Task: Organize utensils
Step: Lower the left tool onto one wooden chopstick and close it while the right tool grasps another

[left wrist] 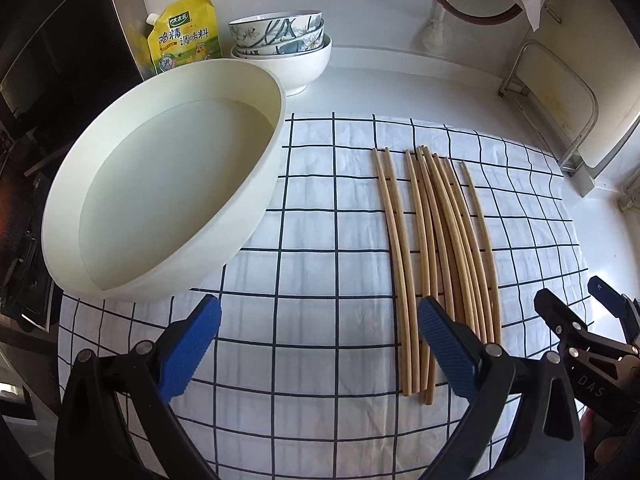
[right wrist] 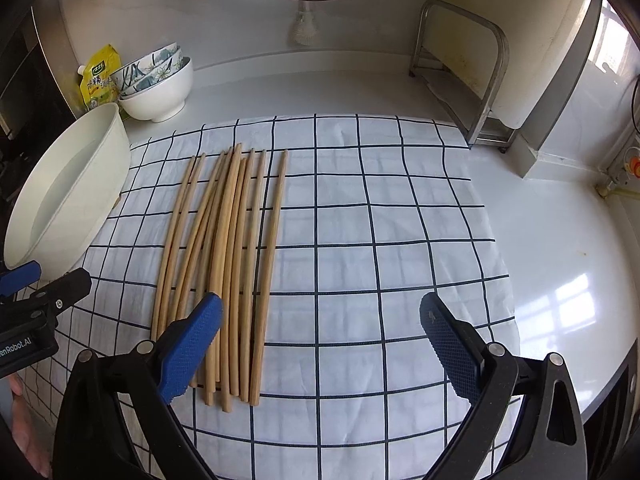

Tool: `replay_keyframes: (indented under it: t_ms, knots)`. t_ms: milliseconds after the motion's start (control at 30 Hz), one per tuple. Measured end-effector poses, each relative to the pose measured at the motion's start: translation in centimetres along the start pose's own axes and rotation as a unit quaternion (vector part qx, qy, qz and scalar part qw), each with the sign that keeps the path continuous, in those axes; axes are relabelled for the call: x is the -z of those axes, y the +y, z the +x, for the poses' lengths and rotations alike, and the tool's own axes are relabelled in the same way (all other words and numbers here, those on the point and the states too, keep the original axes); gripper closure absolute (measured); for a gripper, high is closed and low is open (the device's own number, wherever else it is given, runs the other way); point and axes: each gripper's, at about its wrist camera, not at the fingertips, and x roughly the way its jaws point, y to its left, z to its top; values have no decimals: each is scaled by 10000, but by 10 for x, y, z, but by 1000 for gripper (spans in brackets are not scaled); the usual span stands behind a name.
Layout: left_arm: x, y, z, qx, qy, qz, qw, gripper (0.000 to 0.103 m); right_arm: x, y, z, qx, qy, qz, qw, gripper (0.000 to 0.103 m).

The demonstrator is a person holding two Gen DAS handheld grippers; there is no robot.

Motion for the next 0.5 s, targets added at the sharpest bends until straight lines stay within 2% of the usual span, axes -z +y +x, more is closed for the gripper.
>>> replay_keyframes:
  t_ms: [167,500]
  knots:
    - [-5,-9,17,-54,2,46,10000,6,-5,-8,23,-105,108,58,9999,8]
    - [-8,-15,48,-108,83,-8,9999,6,-12,-5,50,-138,40,-66,9999,9]
